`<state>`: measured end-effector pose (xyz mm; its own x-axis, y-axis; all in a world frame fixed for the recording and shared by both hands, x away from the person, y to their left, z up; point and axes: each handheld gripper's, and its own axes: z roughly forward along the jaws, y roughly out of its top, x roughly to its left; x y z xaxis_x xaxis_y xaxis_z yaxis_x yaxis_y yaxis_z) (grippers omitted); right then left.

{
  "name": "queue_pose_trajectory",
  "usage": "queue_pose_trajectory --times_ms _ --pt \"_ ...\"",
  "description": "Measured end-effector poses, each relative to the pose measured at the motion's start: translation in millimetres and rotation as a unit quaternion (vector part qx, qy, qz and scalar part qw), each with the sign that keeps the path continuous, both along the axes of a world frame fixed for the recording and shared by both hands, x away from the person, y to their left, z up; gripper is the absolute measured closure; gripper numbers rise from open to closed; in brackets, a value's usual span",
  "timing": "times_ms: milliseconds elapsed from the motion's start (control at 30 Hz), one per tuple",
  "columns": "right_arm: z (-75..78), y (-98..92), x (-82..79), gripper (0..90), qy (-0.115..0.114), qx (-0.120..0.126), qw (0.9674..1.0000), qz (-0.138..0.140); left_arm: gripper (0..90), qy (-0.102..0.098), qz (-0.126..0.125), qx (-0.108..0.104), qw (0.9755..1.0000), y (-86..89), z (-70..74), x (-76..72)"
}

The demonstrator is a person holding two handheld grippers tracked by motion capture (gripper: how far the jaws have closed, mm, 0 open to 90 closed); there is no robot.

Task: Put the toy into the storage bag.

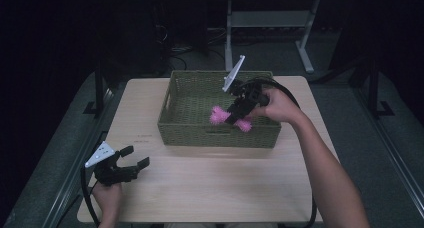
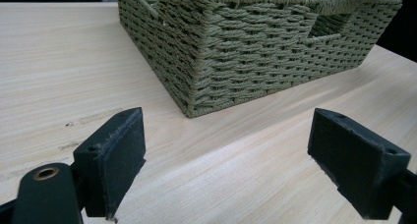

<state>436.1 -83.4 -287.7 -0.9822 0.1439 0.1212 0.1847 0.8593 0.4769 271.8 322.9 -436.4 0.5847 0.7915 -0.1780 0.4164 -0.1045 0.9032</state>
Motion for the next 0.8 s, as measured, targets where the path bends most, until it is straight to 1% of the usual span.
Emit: queue_pose_trajectory --times_ms 100,133,167,200,233,333,367,400,500,533,567,600,633,667,733,767,800 --pt "2.7 -0.4 4.7 57.9 -0.002 -0.001 1.0000 -0.004 13.9 0.000 0.001 -0.001 1.0000 0.0 0.1 0.0" --pt "4.0 -1.2 10.5 57.9 -0.001 -0.004 0.9999 -0.009 13.9 -0.003 -0.001 0.001 1.0000 0.3 0.3 -0.2" --pt "4.0 -1.2 10.5 57.9 -0.001 -0.004 0.9999 -0.009 13.9 -0.003 -0.001 0.001 1.0000 0.3 0.3 -0.2" --pt "3.0 -2.4 15.6 57.9 0.002 -0.005 0.9999 -0.014 13.9 -0.003 -0.001 0.001 1.0000 0.2 0.2 -0.2" --pt "2.3 -2.9 17.8 57.9 0.003 -0.005 0.9999 -0.014 13.9 -0.001 0.000 0.000 1.0000 0.1 0.0 -0.1" --pt "-1.7 -5.3 25.2 57.9 0.009 -0.002 0.9998 -0.020 13.9 0.000 0.000 -0.001 1.0000 0.2 -0.2 0.4" --pt "-1.7 -5.3 25.2 57.9 0.009 -0.002 0.9998 -0.020 13.9 0.000 0.000 -0.001 1.0000 0.2 -0.2 0.4" --pt "-4.4 -6.9 29.0 57.9 0.012 -0.004 0.9996 -0.026 13.9 0.000 0.000 -0.001 1.0000 0.1 0.0 0.4" --pt "-7.2 -8.2 32.6 57.9 0.014 -0.004 0.9995 -0.029 13.9 0.000 0.000 -0.001 1.0000 -0.3 -0.1 0.3" --pt "-10.8 -9.6 36.7 57.9 0.016 -0.006 0.9993 -0.033 13.9 0.000 -0.001 0.001 1.0000 -0.5 -0.1 0.4" --pt "-10.8 -9.6 36.7 57.9 0.016 -0.006 0.9993 -0.033 13.9 0.000 -0.001 0.001 1.0000 -0.5 -0.1 0.4" --pt "-14.7 -11.0 41.3 57.8 0.018 -0.009 0.9991 -0.037 13.9 0.000 -0.001 0.000 1.0000 -0.6 -0.3 0.6" --pt "-14.7 -11.0 41.3 57.8 0.018 -0.009 0.9991 -0.037 13.9 0.000 -0.001 0.000 1.0000 -0.6 -0.3 0.6" --pt "-17.8 -12.3 45.1 57.8 0.022 -0.014 0.9987 -0.044 13.9 0.000 -0.001 0.003 1.0000 -0.6 -0.2 1.0" --pt "-19.1 -12.9 46.7 57.9 0.021 -0.013 0.9987 -0.045 13.9 0.000 0.000 0.002 1.0000 -1.0 -0.1 0.9" --pt "-22.2 -15.2 50.9 57.8 0.026 -0.013 0.9982 -0.052 13.9 -0.001 0.000 0.002 1.0000 -1.3 0.0 0.7" --pt "-23.4 -16.1 52.4 57.9 0.026 -0.014 0.9981 -0.054 13.9 -0.001 -0.002 0.003 1.0000 -1.7 0.0 0.6"
